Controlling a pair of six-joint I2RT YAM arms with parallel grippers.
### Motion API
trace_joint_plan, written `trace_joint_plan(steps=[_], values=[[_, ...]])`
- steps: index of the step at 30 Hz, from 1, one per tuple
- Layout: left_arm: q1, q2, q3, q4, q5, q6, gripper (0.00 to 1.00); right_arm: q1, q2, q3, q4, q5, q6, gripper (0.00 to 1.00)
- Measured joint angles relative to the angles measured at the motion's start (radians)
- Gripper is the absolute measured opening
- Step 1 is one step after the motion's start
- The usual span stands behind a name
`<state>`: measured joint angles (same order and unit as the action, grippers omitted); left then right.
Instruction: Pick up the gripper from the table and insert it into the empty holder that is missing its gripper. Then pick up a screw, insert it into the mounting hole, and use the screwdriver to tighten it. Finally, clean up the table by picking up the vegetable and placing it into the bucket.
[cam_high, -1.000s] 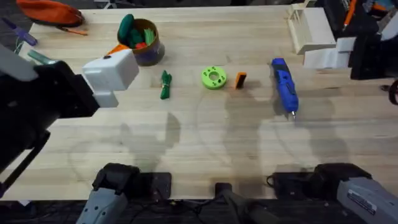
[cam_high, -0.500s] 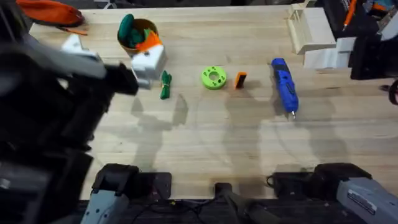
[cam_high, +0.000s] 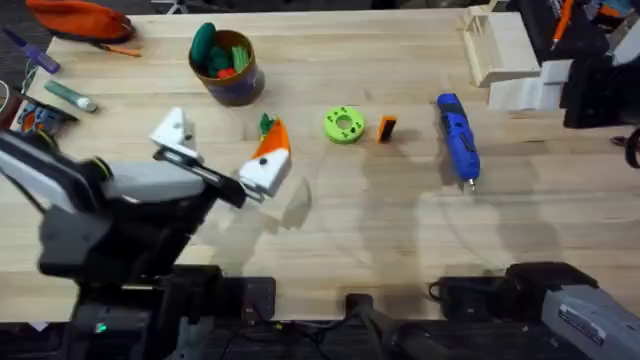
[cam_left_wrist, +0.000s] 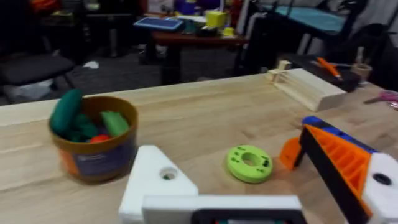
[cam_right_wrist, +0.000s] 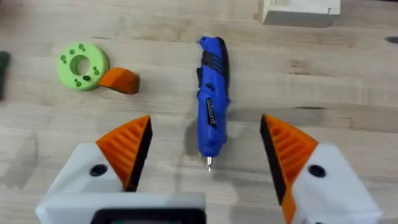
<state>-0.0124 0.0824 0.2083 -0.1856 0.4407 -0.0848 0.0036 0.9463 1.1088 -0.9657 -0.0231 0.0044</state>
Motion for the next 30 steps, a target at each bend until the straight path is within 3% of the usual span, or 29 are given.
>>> trace_joint_plan(steps=[4,12,23,30], values=[[0.0,-0.075,-0.089,0.088,0.094,-0.01,0.999,0.0,0.0,0.0,0.0,0.0,0.0,0.994],[0.0,-0.078,-0.183,0.216,0.274,-0.021,0.999,0.0,0.0,0.0,0.0,0.0,0.0,0.994],[0.0,-0.078,-0.194,0.199,0.512,0.008,0.999,0.0,0.0,0.0,0.0,0.0,0.0,0.992],[0.006,-0.078,-0.195,0.102,0.573,0.02,0.999,0.0,0.0,0.0,0.0,0.0,0.0,0.993]])
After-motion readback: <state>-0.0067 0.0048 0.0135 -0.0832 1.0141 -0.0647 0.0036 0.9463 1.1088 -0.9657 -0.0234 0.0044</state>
